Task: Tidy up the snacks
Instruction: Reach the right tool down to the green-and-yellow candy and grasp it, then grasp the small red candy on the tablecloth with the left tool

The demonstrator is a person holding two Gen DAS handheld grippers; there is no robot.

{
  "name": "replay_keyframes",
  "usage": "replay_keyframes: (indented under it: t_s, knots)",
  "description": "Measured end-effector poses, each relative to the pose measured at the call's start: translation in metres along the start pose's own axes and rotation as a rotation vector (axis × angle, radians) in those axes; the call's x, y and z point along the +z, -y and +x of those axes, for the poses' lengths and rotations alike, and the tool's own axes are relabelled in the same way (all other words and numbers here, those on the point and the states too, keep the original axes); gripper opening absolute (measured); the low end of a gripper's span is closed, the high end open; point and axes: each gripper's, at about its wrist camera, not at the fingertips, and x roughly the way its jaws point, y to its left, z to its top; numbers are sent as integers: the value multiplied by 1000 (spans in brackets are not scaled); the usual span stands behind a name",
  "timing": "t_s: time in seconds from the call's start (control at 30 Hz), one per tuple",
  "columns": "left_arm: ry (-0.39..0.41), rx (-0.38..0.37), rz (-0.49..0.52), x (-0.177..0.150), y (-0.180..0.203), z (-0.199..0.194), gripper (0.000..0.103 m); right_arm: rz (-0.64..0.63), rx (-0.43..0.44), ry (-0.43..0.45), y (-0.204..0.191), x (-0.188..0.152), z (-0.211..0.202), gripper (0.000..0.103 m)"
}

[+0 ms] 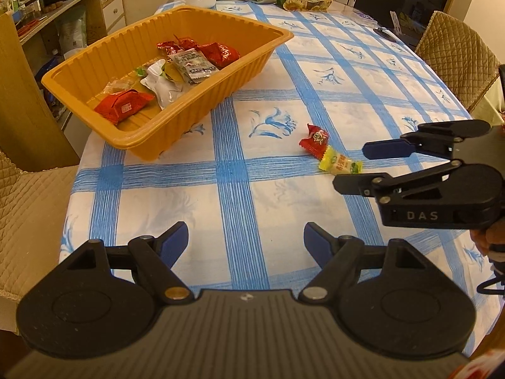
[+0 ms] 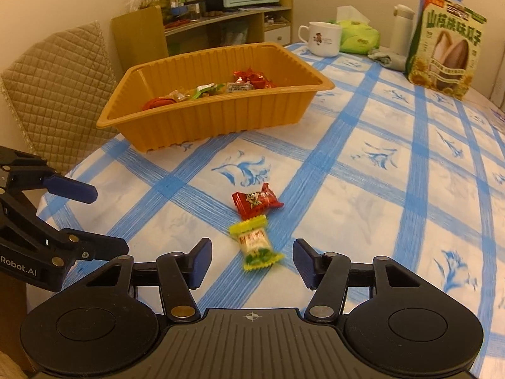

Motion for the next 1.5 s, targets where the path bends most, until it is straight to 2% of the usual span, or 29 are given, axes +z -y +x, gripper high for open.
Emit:
replay_keyframes:
  t_s: [0.1, 0.27, 0.33, 0.47, 0.67, 0.73, 0.97, 1.17, 1.23, 1.37, 1.5]
  knots:
    - [-2, -1, 10, 3, 0, 3, 79, -27, 6, -9, -2, 1, 7, 50]
    - [-4, -8, 29, 8, 2, 9, 79, -32, 3, -11, -1, 3, 13, 47]
    - [-6, -11, 35, 10, 3, 10, 79, -31, -1, -19, 0, 3, 15, 41]
    - [-6, -18, 49, 13, 6, 13, 79, -40, -6, -19, 2, 3, 13, 21]
    - [-2, -41, 87, 22, 17, 19, 77, 51, -43, 2, 17, 1, -3, 21]
    - [2, -54, 106, 26, 22, 21, 71, 91, -56, 14, 25, 0, -10, 21]
    - [39, -86, 192, 46, 43, 34, 64, 216, -112, 55, 50, -4, -42, 21]
    - [72, -96, 271, 65, 64, 52, 51, 296, -156, 74, 64, -13, -63, 21]
    - [72, -93, 296, 69, 69, 59, 41, 319, -167, 78, 67, -17, -69, 21]
    - [62, -92, 318, 73, 75, 69, 38, 352, -185, 83, 73, -24, -78, 21]
    - [44, -88, 329, 74, 78, 75, 28, 375, -198, 85, 76, -29, -85, 21]
